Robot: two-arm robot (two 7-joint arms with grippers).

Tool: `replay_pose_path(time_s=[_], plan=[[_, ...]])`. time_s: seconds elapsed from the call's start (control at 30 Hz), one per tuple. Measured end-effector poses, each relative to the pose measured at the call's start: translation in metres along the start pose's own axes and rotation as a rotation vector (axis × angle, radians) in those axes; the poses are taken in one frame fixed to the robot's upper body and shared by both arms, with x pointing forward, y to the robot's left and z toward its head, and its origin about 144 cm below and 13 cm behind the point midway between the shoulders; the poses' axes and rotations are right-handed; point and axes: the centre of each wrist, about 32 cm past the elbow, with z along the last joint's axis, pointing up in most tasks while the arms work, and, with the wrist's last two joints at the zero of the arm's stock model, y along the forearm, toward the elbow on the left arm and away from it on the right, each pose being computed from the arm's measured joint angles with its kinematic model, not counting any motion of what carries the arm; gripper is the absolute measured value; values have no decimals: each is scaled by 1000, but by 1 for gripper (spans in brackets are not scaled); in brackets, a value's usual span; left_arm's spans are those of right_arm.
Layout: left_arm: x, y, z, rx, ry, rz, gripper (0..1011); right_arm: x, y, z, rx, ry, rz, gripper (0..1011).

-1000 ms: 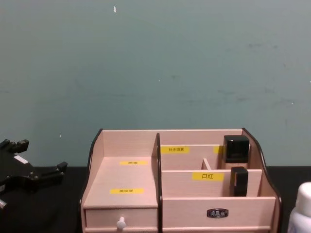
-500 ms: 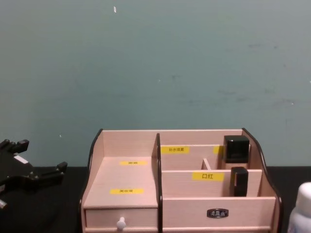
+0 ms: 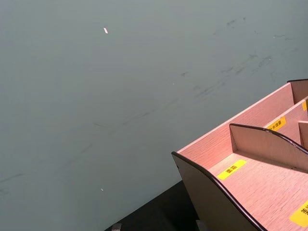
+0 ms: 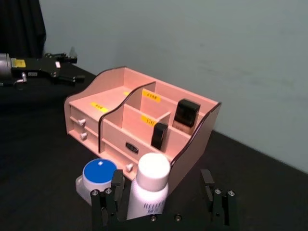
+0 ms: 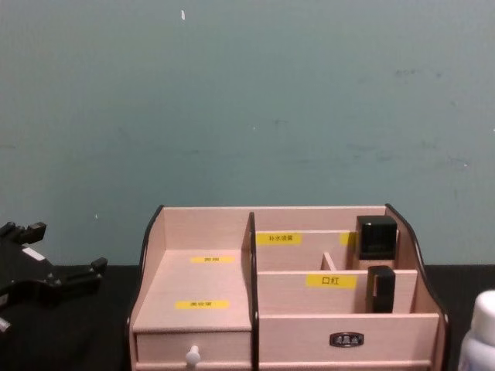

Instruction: Pick up the facial cleanser and watermelon frost from the table and place them into the tiered storage box.

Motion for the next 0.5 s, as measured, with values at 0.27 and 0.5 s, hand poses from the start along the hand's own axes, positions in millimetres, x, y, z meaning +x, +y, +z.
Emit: replay_pose_path(time_s=[0.27,0.5], plan=[[0,0,0,0,0,0,1001,-4,4,-16,-34,54,29,1002],[0,0,0,0,0,0,1001,-4,8,-29,-65,83,25,1003]])
